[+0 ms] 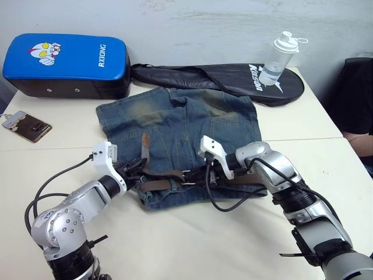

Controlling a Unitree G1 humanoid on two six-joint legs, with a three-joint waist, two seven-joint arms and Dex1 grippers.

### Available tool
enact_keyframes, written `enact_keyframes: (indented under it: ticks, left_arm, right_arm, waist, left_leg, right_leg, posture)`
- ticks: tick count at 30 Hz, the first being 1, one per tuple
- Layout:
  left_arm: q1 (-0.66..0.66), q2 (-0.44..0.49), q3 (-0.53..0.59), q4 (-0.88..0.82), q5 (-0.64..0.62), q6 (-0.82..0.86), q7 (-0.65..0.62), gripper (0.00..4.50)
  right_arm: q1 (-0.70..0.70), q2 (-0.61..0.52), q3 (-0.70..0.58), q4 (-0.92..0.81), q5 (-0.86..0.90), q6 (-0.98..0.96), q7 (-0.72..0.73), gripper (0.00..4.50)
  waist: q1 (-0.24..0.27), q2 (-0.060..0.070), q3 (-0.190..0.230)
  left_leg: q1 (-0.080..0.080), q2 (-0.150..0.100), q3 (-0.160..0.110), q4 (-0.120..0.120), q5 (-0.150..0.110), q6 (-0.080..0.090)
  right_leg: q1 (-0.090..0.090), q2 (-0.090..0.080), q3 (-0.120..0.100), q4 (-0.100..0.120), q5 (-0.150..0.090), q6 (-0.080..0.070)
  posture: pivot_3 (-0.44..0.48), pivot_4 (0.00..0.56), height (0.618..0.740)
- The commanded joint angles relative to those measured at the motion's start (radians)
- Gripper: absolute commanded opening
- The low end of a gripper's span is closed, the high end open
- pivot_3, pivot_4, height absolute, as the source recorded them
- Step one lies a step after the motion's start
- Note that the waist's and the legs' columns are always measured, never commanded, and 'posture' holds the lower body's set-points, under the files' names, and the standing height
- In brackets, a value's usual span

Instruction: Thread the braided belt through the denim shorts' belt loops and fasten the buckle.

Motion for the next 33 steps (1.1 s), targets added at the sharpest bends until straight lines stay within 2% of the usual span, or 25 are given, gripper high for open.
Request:
enact_keyframes:
  ticks: [1, 7, 13, 17, 22, 28, 33]
  left_arm:
    - [0.006, 0.001, 0.000, -0.027, -0.020, -0.022, 0.000, 0.00]
    - [0.028, -0.005, -0.004, -0.032, -0.023, -0.032, 0.003, 0.00]
    - [0.056, 0.004, -0.017, -0.039, -0.017, -0.043, 0.000, 0.00]
    - [0.102, 0.074, -0.097, -0.057, 0.026, -0.071, -0.029, 0.00]
    - [0.137, 0.111, -0.175, -0.041, 0.071, -0.131, -0.046, 0.00]
    - [0.146, 0.119, -0.184, -0.040, 0.073, -0.154, -0.047, 0.00]
    - [0.136, 0.120, -0.174, -0.031, 0.063, -0.165, -0.048, 0.00]
  right_arm:
    - [-0.015, 0.010, 0.042, 0.009, -0.021, 0.003, 0.009, 0.04]
    - [-0.042, 0.013, 0.095, 0.040, -0.065, 0.026, 0.004, 0.04]
    - [-0.090, 0.019, 0.044, 0.024, -0.029, 0.059, 0.017, 0.04]
    - [-0.107, 0.002, 0.029, -0.007, -0.011, 0.080, 0.040, 0.04]
    - [-0.109, 0.003, 0.040, -0.002, -0.011, 0.078, 0.050, 0.04]
    - [-0.096, 0.010, 0.059, 0.007, -0.023, 0.074, 0.047, 0.04]
    - [-0.073, 0.023, 0.136, 0.040, -0.069, 0.038, 0.053, 0.04]
  waist:
    - [0.000, 0.000, 0.000]
    - [-0.003, 0.000, 0.000]
    - [-0.004, 0.000, 0.000]
    - [-0.001, 0.000, 0.000]
    - [0.002, 0.000, 0.000]
    - [0.002, 0.000, 0.000]
    - [0.001, 0.000, 0.000]
  left_leg:
    - [0.000, 0.000, 0.000, 0.000, 0.000, 0.000]
    - [0.000, 0.000, 0.000, 0.000, 0.000, 0.000]
    - [0.001, 0.000, 0.000, 0.000, 0.000, 0.000]
    - [-0.001, 0.000, 0.000, 0.000, 0.001, 0.000]
    - [-0.003, 0.000, 0.001, -0.001, 0.001, 0.000]
    - [-0.003, 0.000, 0.001, -0.001, 0.001, 0.000]
    - [-0.002, 0.000, 0.001, -0.001, 0.001, 0.000]
  right_leg:
    - [0.000, 0.000, 0.000, 0.000, 0.000, 0.000]
    - [0.000, 0.000, 0.000, 0.001, 0.000, 0.000]
    - [0.000, 0.000, 0.000, 0.002, 0.001, -0.001]
    - [-0.003, -0.001, 0.001, 0.003, 0.000, -0.002]
    - [-0.005, -0.001, 0.002, 0.002, 0.000, -0.002]
    - [-0.005, -0.001, 0.002, 0.003, 0.000, -0.002]
    - [-0.005, -0.001, 0.002, 0.003, 0.000, -0.002]
  posture:
    - [0.000, 0.150, 0.740]
    - [0.000, 0.150, 0.740]
    - [0.000, 0.150, 0.740]
    - [0.000, 0.150, 0.740]
    - [0.000, 0.150, 0.740]
    - [0.000, 0.150, 0.740]
    - [0.000, 0.150, 0.740]
